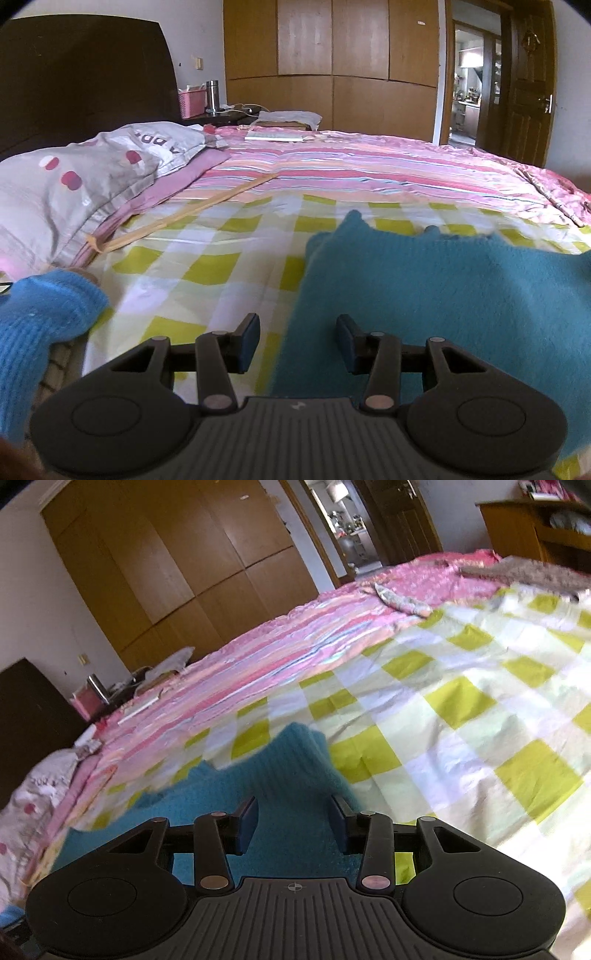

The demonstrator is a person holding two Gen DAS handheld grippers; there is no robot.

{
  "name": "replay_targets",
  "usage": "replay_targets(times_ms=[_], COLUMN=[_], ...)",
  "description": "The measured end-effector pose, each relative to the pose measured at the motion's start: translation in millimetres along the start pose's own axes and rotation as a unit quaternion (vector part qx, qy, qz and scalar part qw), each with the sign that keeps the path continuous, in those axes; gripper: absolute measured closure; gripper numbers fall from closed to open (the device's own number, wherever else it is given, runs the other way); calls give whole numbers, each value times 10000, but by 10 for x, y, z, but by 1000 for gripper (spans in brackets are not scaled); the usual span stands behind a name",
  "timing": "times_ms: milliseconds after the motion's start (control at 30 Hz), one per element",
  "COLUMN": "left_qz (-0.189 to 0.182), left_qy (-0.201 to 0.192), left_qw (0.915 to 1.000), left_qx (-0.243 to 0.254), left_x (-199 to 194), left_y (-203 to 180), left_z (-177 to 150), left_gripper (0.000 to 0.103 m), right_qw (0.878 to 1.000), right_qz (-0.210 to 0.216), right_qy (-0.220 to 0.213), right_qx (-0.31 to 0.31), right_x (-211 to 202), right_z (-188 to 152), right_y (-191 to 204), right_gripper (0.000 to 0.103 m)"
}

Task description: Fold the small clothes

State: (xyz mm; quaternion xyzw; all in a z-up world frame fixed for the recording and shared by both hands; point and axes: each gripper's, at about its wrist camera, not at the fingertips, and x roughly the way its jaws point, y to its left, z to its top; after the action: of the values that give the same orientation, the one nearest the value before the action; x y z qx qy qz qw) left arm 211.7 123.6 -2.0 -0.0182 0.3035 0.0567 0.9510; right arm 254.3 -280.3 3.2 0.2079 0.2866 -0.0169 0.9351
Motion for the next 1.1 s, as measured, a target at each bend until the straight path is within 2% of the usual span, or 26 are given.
replay_targets(times_ms=[200, 333, 433, 633, 767, 867, 1100], left_qz=[-5, -74, -151, -361, -527, -604, -725], left_qy=[47, 79, 131, 224, 263, 268, 345], left_qw=[9999, 9998, 9995, 9984, 9966, 9958, 9944], left_qx=[-96, -184, -247, -384, -581, -633, -687], left_x=[-187, -275, -284, -278, -293, -309, -277], left_y=[174, 262, 298, 388, 485, 517, 558], left_z=[-129, -216, -234, -280, -305, -325, -387], left_gripper=[53, 53, 52, 52, 49, 49, 48], right_qw=[9969, 9958, 9943, 9932, 9935, 9911, 9731], right_qz=[-134, -146, -351, -489, -237, 179, 1030], right_qy=[-259, -28, 266, 331, 321, 507, 1116], right_qx=[-737, -904, -969, -1003, -1061, -1215, -1731], right_x=[-239, -196, -48, -25, -113, -93, 195], right_z=[-56, -175, -307, -322, -264, -299, -542], right_y=[288, 389, 369, 452, 712, 1067, 2172], right_gripper=[61, 61, 61, 59, 59, 59, 55])
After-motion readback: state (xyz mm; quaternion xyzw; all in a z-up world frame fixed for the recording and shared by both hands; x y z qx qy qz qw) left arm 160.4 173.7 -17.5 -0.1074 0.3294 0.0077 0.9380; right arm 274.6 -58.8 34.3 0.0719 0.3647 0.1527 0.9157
